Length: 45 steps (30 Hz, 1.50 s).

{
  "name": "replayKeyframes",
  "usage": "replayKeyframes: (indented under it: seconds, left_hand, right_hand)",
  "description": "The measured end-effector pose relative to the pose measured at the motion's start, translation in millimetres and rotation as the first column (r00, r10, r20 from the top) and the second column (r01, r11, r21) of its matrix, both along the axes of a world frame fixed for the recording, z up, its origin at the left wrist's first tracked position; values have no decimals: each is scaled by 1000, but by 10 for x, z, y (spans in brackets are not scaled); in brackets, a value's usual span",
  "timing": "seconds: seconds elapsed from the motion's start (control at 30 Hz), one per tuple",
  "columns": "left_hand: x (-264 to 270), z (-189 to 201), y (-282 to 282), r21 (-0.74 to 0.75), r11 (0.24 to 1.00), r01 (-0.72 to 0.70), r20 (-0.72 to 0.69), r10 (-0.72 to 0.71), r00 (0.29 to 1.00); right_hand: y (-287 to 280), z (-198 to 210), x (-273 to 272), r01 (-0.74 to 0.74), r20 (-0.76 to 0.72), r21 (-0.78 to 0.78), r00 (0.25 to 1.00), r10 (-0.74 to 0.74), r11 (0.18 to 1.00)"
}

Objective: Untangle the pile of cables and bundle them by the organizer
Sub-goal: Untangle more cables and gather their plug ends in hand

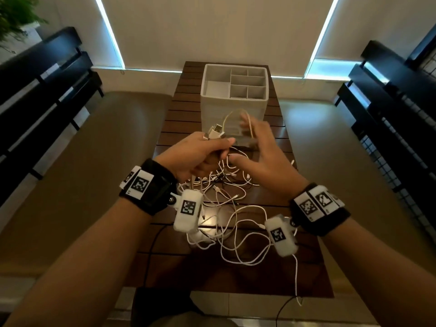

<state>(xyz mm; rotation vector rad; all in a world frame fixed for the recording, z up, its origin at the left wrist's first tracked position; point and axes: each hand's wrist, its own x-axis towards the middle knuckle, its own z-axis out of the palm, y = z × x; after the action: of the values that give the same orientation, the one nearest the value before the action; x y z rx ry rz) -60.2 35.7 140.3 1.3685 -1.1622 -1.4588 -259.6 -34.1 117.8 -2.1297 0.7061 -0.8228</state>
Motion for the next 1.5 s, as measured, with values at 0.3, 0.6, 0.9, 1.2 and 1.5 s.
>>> replayKeyframes:
  seconds: [0.3,0.6,0.9,1.2,1.5]
  left_hand:
    - [102,210,-40,11,992,126,87,-126,988]
    - [339,64,80,-103,993,55,-107,-66,992]
    - [96,69,40,-99,995,9,2,-9,1000]
    - [-226,5,100,-232,961,-149,-81,134,988]
    - [-494,-19,35,-385,827,-411,-138,389,911]
  right_hand:
    - [-118,355,121,-93,-191,-382,981,20,919]
    - [-147,230,-253,314,109,41,942,-317,949]
    - [-95,56,-281,111,-329,-205,928,-175,972]
    - [163,50,-11,102,-5,33,995,-101,994]
    - [332,58,125,38,37,234,998,-47,972]
